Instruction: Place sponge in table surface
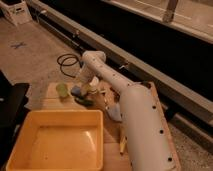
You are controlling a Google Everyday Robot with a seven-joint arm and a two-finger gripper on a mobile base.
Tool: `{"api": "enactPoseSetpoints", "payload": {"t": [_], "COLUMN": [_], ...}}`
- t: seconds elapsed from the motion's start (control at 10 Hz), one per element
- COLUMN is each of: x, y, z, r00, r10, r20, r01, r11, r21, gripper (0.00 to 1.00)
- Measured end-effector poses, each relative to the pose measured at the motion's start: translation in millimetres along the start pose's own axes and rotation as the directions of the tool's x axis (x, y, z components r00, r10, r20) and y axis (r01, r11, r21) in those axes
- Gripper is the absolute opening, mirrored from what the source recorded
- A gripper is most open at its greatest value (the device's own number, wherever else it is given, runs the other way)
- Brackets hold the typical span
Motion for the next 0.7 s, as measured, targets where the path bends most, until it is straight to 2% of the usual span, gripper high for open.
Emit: {"api": "enactPoseSetpoints", "payload": {"t": [0.1,0.5,0.7], "x": [0.0,5.4,8.4], "y": [1.1,3.5,2.5], "z": [5.1,12.9,17.1], "r00": [1.0,0.998,0.998], "r10": [-0.006,-0.005,0.003], "r20": [-0.03,-0.056,-0.07], "r01": [0.005,0.003,-0.005], "r11": [1.0,0.999,0.999], "r21": [-0.014,-0.034,-0.032], "gripper": [0.65,0.65,0.65]}}
